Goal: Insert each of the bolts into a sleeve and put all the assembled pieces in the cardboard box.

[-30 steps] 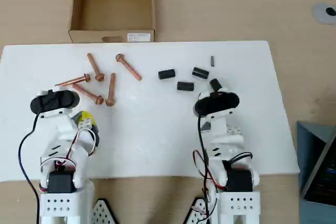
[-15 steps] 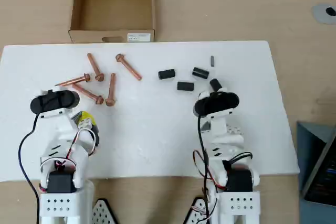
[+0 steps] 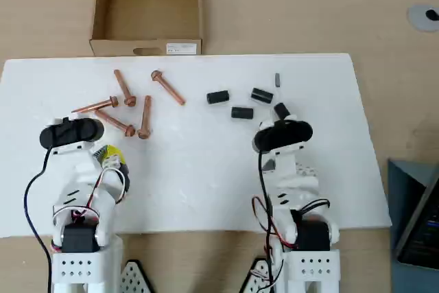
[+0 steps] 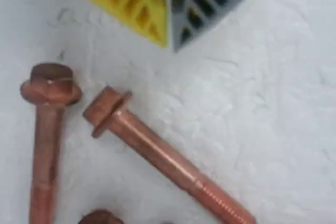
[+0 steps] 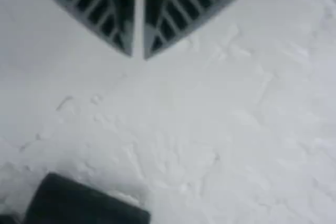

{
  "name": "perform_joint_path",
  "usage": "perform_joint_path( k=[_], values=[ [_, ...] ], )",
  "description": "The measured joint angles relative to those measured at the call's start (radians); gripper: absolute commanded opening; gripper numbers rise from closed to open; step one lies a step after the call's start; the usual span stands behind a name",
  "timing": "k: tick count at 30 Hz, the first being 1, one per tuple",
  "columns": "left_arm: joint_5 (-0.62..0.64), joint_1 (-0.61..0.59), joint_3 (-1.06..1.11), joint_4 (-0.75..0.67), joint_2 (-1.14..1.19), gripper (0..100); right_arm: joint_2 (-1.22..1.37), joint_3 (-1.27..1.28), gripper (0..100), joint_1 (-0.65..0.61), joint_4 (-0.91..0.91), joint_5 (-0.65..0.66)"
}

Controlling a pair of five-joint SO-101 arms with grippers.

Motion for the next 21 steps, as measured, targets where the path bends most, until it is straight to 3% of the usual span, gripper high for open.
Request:
perform_joint_path(
  k=[9,21],
  values=[
    [0.0,0.0,-0.025,0.051,0.0,1,0.0,-0.146,0.9,-0.002,0.077,0.0],
    [0.0,0.0,-0.284,0.292,-0.002,1,0.0,-0.394,0.9,-0.002,0.221,0.0]
  ],
)
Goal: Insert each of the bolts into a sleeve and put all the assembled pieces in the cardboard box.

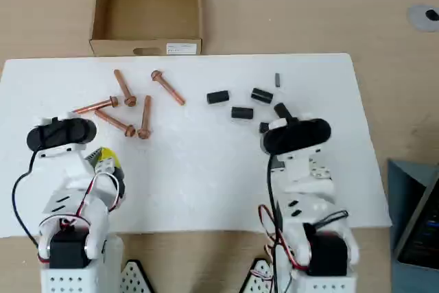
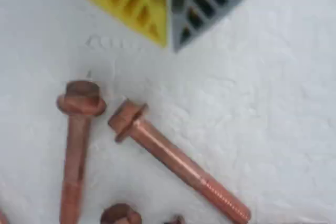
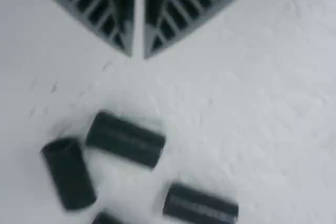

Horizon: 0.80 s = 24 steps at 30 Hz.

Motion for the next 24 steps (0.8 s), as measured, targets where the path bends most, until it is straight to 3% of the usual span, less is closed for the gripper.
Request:
perform_joint_path(
  k=[3,9,24],
  values=[
    [0.0,0.0,-0.048,0.041,0.0,1,0.043,-0.092,0.9,0.0,0.008,0.0],
    [0.0,0.0,-0.18,0.055,0.149,1,0.364,-0.328,0.9,0.0,0.008,0.0],
    [0.0,0.0,-0.595,0.055,0.957,1,1.126,-0.733,0.9,0.0,0.008,0.0]
  ],
)
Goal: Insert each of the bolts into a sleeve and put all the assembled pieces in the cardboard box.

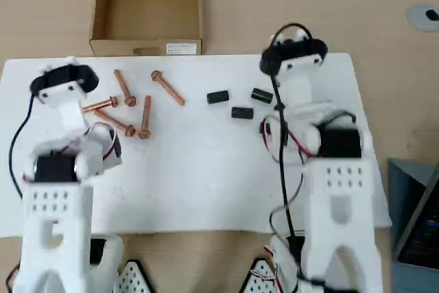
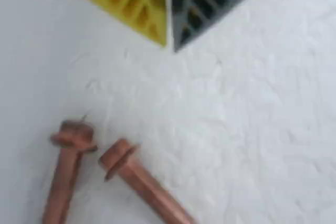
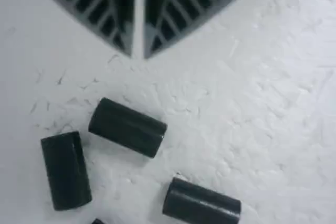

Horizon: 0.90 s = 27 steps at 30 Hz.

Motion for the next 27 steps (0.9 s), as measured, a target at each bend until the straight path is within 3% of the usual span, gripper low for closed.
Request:
perform_joint_path(
  k=[4,9,16,27],
  values=[
    [0.0,0.0,-0.069,0.0,0.173,10,0.167,-0.1,0.9,0.0,0.005,0.017],
    [0.0,-0.066,-0.192,0.075,0.325,20,0.368,-0.265,0.9,-0.002,0.077,0.181],
    [-0.127,-0.129,-0.305,0.143,0.43,21,0.635,-0.425,0.9,-0.003,0.146,0.298],
    [-0.144,-0.133,-0.31,0.167,0.445,21,0.796,-0.522,11.8,0.015,0.127,0.367]
  ],
)
